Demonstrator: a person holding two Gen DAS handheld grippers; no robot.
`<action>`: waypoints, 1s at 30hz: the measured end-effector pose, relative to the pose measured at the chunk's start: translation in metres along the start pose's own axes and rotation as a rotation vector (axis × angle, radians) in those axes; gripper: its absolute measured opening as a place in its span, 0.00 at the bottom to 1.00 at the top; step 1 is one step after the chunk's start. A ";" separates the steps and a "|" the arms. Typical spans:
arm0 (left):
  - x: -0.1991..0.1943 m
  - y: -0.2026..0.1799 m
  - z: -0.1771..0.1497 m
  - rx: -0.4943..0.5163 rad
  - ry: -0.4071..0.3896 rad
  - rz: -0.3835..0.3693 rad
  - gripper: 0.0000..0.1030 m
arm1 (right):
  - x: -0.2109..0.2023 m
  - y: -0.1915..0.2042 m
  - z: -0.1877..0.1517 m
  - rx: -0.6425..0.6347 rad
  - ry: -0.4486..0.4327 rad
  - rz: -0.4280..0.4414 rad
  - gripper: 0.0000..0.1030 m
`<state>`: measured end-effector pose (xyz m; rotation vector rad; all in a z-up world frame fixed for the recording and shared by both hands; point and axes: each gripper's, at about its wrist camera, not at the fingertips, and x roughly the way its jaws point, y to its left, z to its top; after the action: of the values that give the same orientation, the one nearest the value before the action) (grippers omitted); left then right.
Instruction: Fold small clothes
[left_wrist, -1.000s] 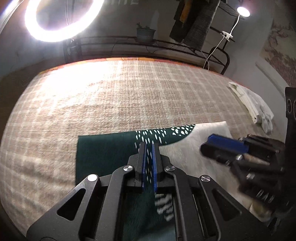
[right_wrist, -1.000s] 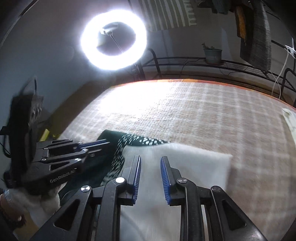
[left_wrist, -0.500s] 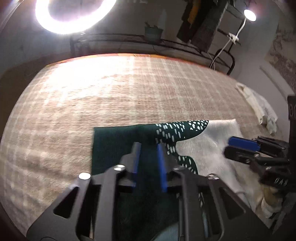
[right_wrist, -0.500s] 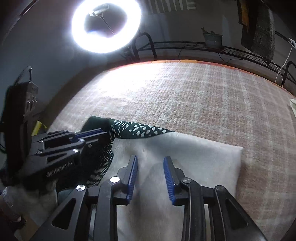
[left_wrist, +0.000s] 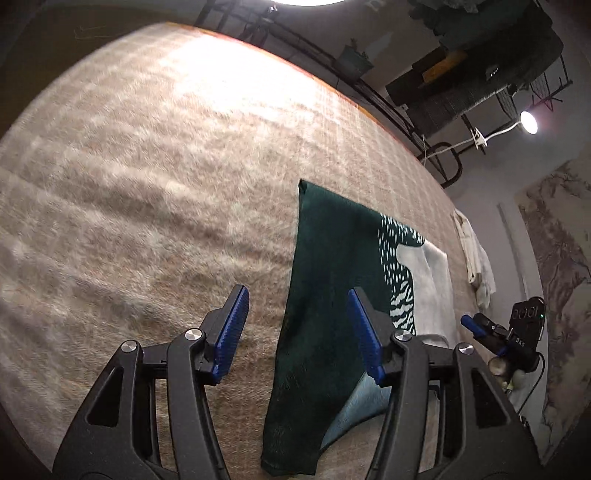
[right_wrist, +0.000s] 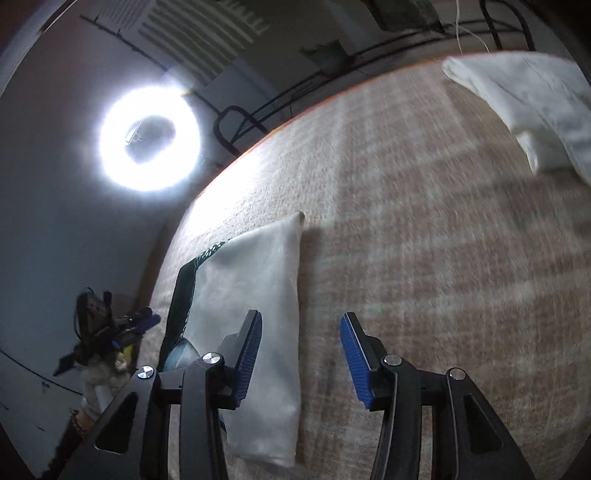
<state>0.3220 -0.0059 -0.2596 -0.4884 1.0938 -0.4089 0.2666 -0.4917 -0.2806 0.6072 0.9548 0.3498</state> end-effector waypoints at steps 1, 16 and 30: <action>0.004 -0.001 0.000 0.010 0.012 0.003 0.55 | 0.001 -0.002 -0.001 0.005 0.010 0.012 0.44; 0.020 0.000 0.011 0.028 0.025 -0.108 0.55 | 0.051 0.000 -0.003 0.029 0.116 0.211 0.37; 0.047 -0.028 0.011 -0.010 0.013 -0.081 0.08 | 0.101 0.042 0.004 0.035 0.115 0.221 0.19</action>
<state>0.3493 -0.0527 -0.2742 -0.5408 1.0914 -0.4786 0.3243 -0.4069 -0.3184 0.7328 1.0079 0.5706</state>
